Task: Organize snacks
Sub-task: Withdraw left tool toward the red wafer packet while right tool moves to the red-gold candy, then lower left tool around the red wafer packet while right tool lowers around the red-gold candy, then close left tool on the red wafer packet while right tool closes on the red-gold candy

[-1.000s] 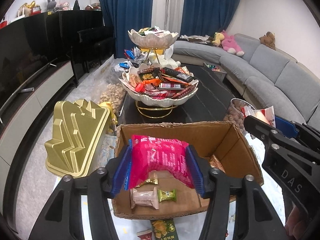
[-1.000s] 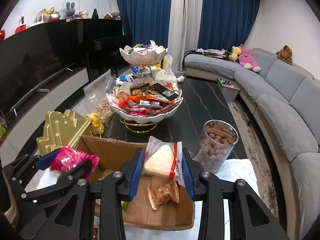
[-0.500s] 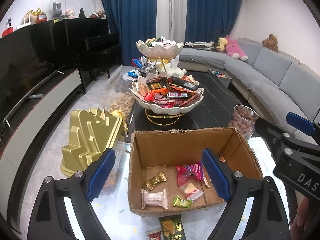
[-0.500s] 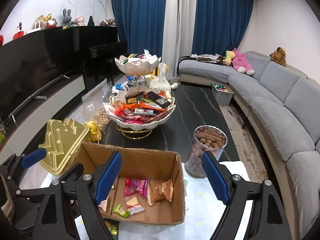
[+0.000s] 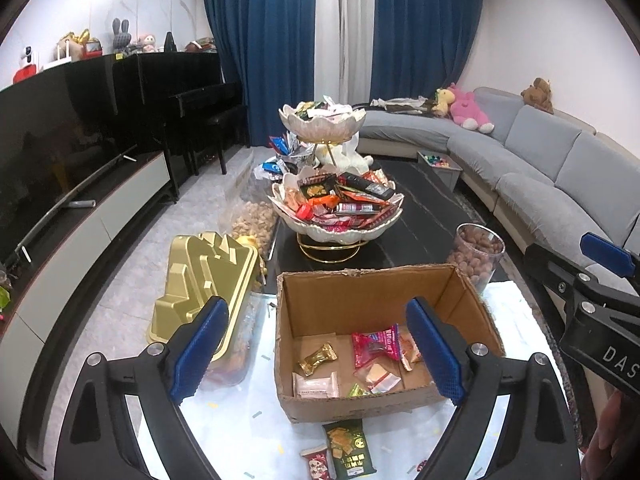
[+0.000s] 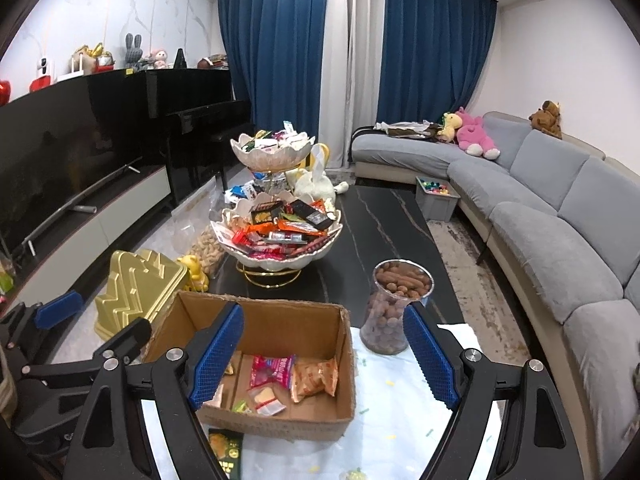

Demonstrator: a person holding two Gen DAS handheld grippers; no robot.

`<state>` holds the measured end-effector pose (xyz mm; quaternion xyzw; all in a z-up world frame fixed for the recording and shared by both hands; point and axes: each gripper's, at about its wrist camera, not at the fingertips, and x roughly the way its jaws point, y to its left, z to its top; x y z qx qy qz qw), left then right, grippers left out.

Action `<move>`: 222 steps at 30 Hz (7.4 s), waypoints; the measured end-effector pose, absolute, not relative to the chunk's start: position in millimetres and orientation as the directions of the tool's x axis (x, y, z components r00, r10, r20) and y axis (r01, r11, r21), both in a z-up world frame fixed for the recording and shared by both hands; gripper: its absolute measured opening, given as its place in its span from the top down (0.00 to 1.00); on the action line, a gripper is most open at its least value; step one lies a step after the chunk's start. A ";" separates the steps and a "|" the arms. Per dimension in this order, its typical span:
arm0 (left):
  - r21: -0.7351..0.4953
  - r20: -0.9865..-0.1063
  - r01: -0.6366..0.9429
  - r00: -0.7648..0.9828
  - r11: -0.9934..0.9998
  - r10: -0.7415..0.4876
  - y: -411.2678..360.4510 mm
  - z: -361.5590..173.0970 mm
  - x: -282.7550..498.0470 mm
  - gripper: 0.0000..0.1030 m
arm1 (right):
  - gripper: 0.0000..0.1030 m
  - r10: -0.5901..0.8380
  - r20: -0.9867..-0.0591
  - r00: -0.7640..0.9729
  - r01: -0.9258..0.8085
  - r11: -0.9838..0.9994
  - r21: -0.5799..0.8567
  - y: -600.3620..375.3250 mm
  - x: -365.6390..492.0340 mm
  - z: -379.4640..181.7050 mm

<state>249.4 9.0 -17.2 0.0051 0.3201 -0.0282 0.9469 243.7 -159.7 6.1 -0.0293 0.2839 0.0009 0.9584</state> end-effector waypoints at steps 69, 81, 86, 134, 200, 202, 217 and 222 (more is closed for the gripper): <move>0.068 -0.619 0.086 0.785 0.994 -0.026 20.8 -122.0 126.8 0.11 | 0.20 -0.072 -0.574 0.815 0.045 0.997 -0.061 -162.6 125.3 -97.8; 0.081 -0.638 0.080 0.770 0.994 -0.010 24.7 -155.5 128.2 0.12 | 0.20 -0.082 -0.600 0.796 0.053 0.996 -0.066 -158.4 122.5 -131.8; 0.079 -0.657 0.082 0.754 0.993 -0.010 25.6 -170.3 131.7 0.12 | 0.20 -0.087 -0.623 0.778 0.052 0.996 -0.073 -157.4 124.0 -147.3; 0.093 -0.745 0.043 0.666 0.995 0.041 22.7 -245.8 183.4 0.30 | 0.20 -0.060 -0.711 0.701 0.038 0.998 -0.047 -156.8 162.9 -237.4; 0.025 -0.727 0.013 0.687 1.000 0.009 22.5 -173.7 142.5 0.79 | 0.65 -0.001 -0.697 0.718 -0.025 0.999 -0.027 -152.8 146.1 -163.9; 0.021 -0.721 0.009 0.693 1.000 0.008 22.5 -164.1 136.2 0.79 | 0.65 -0.002 -0.686 0.727 -0.025 0.999 -0.029 -152.8 141.7 -153.9; 0.000 -0.694 0.046 0.720 0.999 -0.034 9.9 -105.6 118.4 0.79 | 0.65 0.002 -0.619 0.785 -0.025 0.999 -0.028 -154.7 115.6 -87.1; -0.018 -0.674 0.051 0.737 0.999 -0.050 7.1 -81.4 130.0 0.79 | 0.65 0.000 -0.587 0.810 -0.021 0.999 -0.028 -159.5 122.4 -59.0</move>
